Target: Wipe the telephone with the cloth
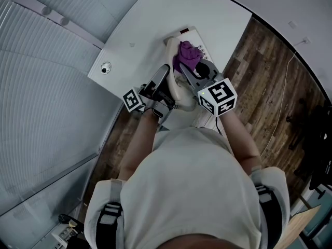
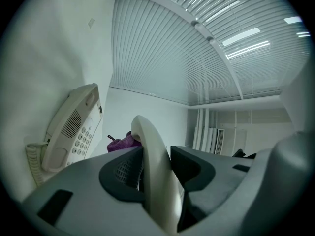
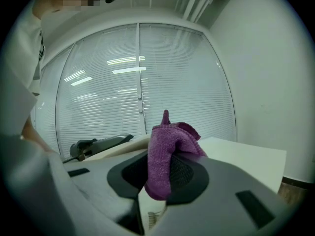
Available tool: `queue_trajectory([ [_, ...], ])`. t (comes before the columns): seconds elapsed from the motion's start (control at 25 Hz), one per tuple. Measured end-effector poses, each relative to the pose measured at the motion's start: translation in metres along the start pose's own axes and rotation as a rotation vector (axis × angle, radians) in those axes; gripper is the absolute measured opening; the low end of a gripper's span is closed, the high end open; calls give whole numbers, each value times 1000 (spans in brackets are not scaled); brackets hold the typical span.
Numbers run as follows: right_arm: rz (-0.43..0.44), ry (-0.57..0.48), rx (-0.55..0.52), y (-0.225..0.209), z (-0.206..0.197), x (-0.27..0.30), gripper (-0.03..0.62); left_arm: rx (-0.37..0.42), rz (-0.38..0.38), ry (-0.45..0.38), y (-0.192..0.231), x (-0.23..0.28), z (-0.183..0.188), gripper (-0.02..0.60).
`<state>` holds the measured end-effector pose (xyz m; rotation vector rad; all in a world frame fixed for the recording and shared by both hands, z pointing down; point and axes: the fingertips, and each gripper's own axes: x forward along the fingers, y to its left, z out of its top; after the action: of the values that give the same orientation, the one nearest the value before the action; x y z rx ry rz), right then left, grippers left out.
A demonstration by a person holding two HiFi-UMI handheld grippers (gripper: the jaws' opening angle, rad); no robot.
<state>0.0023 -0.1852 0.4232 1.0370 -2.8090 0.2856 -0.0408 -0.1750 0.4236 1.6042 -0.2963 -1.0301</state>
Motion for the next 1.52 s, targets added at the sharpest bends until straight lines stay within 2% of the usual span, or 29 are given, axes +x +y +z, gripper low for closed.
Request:
queue_trajectory([
  [0.2, 51, 3, -18, 11, -2, -3, 83, 1, 0, -7, -1, 1, 3, 186],
  [0.56, 157, 21, -129, 31, -4, -5, 83, 9, 8, -8, 0, 0, 5, 184],
  [1.16, 271, 36, -181, 45, -2, -16, 83, 9, 20, -9, 2, 2, 6, 184],
  [1.52, 346, 55, -201, 50, -7, -29, 83, 11, 26, -52, 2, -1, 17, 183],
])
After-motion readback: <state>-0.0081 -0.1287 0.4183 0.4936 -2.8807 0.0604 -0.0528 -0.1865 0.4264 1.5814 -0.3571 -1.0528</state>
